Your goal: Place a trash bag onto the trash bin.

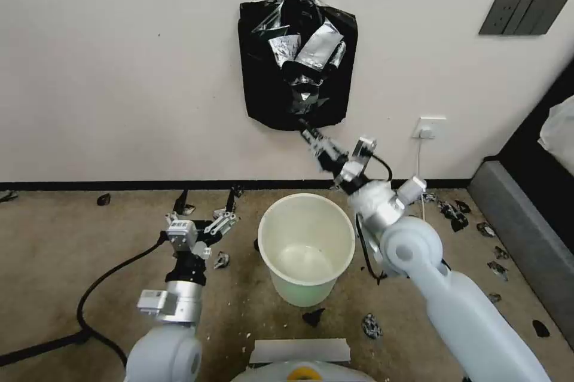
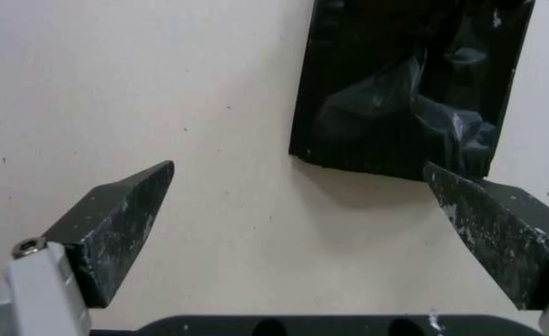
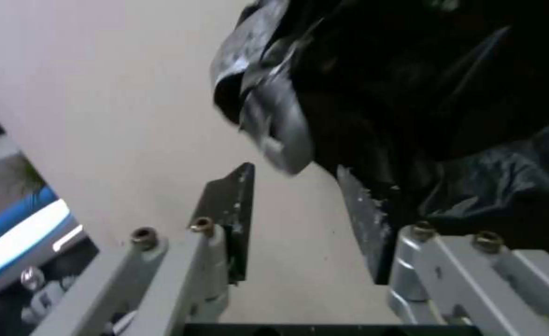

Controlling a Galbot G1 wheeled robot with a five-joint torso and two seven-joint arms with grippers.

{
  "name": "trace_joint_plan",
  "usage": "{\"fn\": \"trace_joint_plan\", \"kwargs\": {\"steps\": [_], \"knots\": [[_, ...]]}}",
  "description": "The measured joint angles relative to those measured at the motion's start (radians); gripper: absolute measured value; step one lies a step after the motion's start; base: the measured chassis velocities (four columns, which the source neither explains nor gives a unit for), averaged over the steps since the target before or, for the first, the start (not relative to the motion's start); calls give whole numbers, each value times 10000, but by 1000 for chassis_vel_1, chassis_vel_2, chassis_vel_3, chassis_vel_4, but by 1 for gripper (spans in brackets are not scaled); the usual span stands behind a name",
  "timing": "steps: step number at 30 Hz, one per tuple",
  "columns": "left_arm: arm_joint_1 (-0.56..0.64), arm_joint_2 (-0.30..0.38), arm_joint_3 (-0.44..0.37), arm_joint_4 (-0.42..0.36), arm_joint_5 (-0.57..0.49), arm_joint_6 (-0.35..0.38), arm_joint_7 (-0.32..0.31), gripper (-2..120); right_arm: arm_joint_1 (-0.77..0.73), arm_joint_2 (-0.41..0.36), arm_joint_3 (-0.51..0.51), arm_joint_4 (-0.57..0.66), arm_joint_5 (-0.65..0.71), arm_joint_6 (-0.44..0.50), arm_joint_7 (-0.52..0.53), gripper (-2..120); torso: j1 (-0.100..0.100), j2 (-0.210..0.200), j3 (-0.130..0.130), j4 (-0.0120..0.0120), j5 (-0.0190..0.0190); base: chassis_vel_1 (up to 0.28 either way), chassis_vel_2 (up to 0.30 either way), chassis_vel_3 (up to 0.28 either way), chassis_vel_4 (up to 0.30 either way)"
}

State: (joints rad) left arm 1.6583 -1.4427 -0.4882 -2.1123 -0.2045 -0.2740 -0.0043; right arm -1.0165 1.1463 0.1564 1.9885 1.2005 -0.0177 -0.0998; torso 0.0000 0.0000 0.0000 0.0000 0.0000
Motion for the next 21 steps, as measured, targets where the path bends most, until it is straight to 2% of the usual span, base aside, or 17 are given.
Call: {"fn": "trace_joint_plan", "kwargs": {"steps": [5,8,11,13,15,20,21], "knots": [[-6,14,-21,5,-21,5,-1,100,23,-12,117,6,349,-40,29,50,0,0,0,-2,0,0,0,0,0],[-40,23,17,52,-24,24,-3,100,605,127,28,-162,725,-150,148,70,0,0,0,0,0,0,0,0,0],[-18,14,19,33,-20,25,-4,100,832,244,2,-289,824,-149,278,76,0,0,1,1,-1,0,0,0,0],[53,8,-40,-29,-34,22,-5,100,1133,400,-65,-419,955,-127,354,89,0,0,0,0,-1,0,0,0,0],[53,8,-40,-29,-34,22,-5,100,1133,400,-65,-419,955,-127,354,89,0,0,0,0,-1,0,0,0,0],[86,28,-90,-65,-15,18,-7,100,1652,593,-461,-729,941,-108,473,70,0,0,0,0,-2,0,0,0,0],[86,28,-90,-65,-15,18,-7,100,1652,593,-461,-729,941,-108,473,70,0,0,0,0,-2,0,0,0,0]]}}
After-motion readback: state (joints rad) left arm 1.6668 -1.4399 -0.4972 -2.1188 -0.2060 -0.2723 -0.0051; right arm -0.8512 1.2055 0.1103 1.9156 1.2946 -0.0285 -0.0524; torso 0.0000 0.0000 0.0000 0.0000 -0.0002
